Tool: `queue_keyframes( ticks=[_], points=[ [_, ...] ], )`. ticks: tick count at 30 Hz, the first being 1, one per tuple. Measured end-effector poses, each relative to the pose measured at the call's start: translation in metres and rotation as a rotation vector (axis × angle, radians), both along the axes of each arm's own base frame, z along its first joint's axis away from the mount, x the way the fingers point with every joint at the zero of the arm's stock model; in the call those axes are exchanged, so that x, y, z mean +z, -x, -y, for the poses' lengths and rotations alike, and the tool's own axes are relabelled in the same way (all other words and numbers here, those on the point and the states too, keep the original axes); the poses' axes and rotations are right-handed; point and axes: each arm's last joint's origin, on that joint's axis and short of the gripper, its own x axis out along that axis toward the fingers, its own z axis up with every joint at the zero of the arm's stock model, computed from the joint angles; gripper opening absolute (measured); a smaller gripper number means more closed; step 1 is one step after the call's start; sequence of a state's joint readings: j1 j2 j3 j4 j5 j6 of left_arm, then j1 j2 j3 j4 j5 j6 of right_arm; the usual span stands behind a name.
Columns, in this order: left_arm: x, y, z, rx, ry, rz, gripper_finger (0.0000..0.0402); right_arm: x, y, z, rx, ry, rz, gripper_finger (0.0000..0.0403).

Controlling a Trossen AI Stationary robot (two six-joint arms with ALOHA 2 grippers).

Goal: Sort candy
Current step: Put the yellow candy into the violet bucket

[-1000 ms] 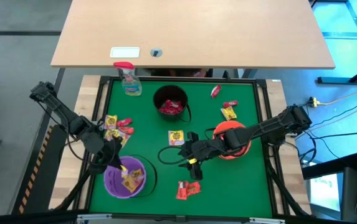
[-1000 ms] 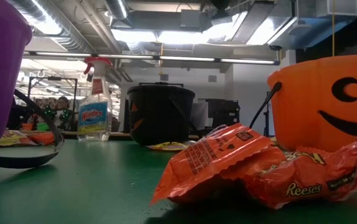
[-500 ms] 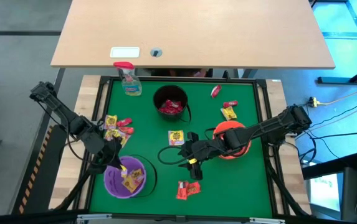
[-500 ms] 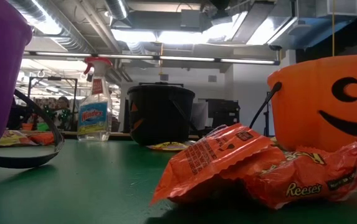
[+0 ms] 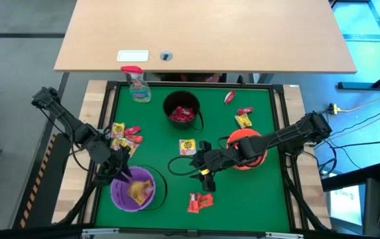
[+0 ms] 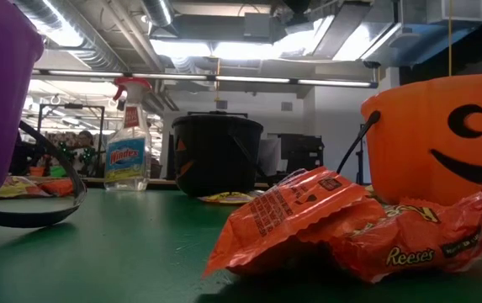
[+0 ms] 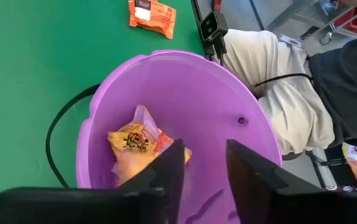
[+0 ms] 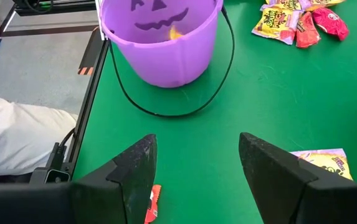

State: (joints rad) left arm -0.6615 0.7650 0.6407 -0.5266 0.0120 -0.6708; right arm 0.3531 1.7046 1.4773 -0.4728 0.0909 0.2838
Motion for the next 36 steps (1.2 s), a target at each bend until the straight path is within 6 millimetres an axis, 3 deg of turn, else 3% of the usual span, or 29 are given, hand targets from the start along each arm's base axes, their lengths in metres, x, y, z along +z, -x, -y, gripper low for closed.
queue_keyframes(
  ticks=[6, 13, 19, 25, 36],
  points=[
    [0.000, 0.000, 0.000, -0.004, 0.004, 0.000, 0.0146, 0.000, 0.000, 0.000, -0.003, -0.003, -0.001, 0.0225],
    [0.005, -0.001, 0.001, -0.008, 0.024, 0.022, 0.0152, 0.000, 0.000, 0.000, -0.003, -0.004, -0.001, 0.0225],
    [0.039, -0.002, 0.001, -0.021, 0.020, 0.157, 0.0152, 0.000, 0.000, 0.000, -0.004, -0.005, -0.002, 0.0225],
    [0.066, 0.000, -0.010, 0.087, -0.122, 0.249, 0.0151, 0.000, 0.000, 0.000, -0.004, -0.005, -0.002, 0.0225],
    [0.061, -0.006, -0.035, 0.262, -0.223, 0.146, 0.0151, 0.000, 0.000, 0.000, -0.004, -0.005, -0.002, 0.0225]
  ],
)
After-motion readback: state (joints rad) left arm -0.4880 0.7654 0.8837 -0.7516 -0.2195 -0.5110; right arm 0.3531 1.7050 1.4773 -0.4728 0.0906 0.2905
